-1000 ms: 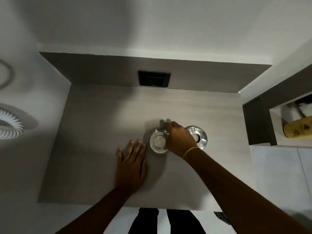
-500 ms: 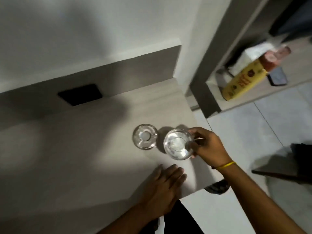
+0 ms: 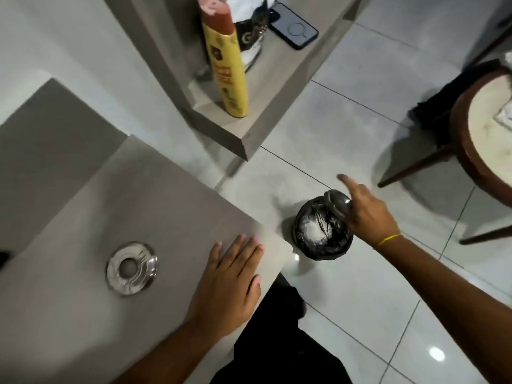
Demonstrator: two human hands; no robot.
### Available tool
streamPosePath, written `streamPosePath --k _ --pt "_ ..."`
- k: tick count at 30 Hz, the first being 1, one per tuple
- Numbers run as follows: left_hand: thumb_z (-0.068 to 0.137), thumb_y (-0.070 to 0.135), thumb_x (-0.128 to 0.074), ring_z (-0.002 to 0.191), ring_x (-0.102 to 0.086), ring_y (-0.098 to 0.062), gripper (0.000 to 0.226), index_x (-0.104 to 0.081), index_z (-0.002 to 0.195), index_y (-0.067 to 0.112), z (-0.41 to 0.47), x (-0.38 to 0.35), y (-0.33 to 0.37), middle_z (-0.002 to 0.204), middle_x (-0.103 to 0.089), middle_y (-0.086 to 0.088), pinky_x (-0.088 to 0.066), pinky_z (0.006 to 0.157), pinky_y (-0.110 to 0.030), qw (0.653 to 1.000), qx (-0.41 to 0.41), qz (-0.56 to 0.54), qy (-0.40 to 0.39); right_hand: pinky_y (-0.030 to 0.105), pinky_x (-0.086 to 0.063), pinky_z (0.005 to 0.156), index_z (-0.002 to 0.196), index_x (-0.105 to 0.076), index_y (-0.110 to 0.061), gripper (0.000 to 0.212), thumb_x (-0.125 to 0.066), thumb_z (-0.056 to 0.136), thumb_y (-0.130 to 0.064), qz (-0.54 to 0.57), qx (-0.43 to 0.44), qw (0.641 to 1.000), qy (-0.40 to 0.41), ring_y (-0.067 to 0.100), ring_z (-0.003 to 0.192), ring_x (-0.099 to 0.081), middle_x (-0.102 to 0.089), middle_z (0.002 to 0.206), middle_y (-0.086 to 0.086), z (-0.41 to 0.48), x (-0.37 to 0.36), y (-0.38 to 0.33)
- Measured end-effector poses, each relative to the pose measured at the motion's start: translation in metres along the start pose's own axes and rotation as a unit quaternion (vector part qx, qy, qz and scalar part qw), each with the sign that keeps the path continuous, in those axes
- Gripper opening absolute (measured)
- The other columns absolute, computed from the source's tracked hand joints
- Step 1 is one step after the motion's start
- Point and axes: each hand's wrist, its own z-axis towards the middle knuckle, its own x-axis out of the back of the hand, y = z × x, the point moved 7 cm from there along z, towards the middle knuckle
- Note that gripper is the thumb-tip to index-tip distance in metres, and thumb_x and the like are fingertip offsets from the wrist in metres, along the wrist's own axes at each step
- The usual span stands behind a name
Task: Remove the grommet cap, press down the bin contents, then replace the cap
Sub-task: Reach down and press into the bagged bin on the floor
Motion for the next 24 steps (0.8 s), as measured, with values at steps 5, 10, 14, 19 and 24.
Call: streamPosePath --k 5,10,14,19,24 --pt "0.104 0.033 -0.048 0.165 -0.025 -0.022 0.062 -0.044 0.163 0.016 -0.001 -0.002 0.000 0.175 -0.035 -0.001 -0.022 0.131 -0.059 1.000 -0.008 -0.007 0.027 0.046 -0.058 0.066 0.162 -0.006 -0.048 0.109 -0.055 0.081 0.006 -0.132 0.097 0.984 -0.069 0.041 0.080 -0.064 -0.055 0.110 0.014 0.006 -0.103 0.038" --pt "0.102 0.032 -0.048 0.165 -0.027 -0.024 0.063 -0.045 0.163 0.015 -0.001 -0.003 -0.002 0.174 -0.037 -0.002 -0.023 0.130 -0.058 0.998 -0.018 -0.001 0.052 0.038 -0.045 0.048 0.164 -0.012 -0.040 0.114 -0.063 0.075 0.009 -0.232 0.118 0.956 -0.135 0.036 0.075 -0.061 -0.048 0.110 0.012 0.014 -0.182 0.079" --pt "0.099 0.032 -0.050 0.165 -0.027 -0.022 0.064 -0.046 0.160 0.013 0.001 -0.005 -0.004 0.172 -0.041 -0.004 -0.024 0.129 -0.055 0.998 -0.019 0.007 0.056 0.048 -0.060 0.073 0.156 -0.034 -0.016 0.076 -0.062 0.086 -0.005 -0.271 0.108 0.938 -0.187 0.040 0.091 -0.066 -0.045 0.132 0.016 0.028 -0.223 0.102" --pt "0.096 0.033 -0.050 0.165 -0.024 -0.018 0.069 -0.038 0.162 0.017 0.002 -0.005 -0.003 0.176 -0.031 0.005 -0.022 0.129 -0.052 0.999 -0.013 0.008 0.052 0.042 -0.050 0.064 0.165 -0.016 -0.032 0.085 -0.057 0.094 -0.008 -0.250 0.095 0.934 -0.237 0.044 0.099 -0.066 -0.046 0.133 0.017 0.036 -0.241 0.110" --pt "0.095 0.035 -0.052 0.164 -0.027 -0.018 0.069 -0.039 0.162 0.024 0.002 -0.004 -0.005 0.179 -0.023 0.015 -0.020 0.132 -0.048 0.999 -0.005 -0.016 0.048 0.043 -0.056 0.076 0.163 -0.021 -0.029 0.078 -0.059 0.095 -0.019 -0.250 0.077 0.926 -0.272 0.043 0.101 -0.068 -0.049 0.130 0.017 0.048 -0.253 0.123"
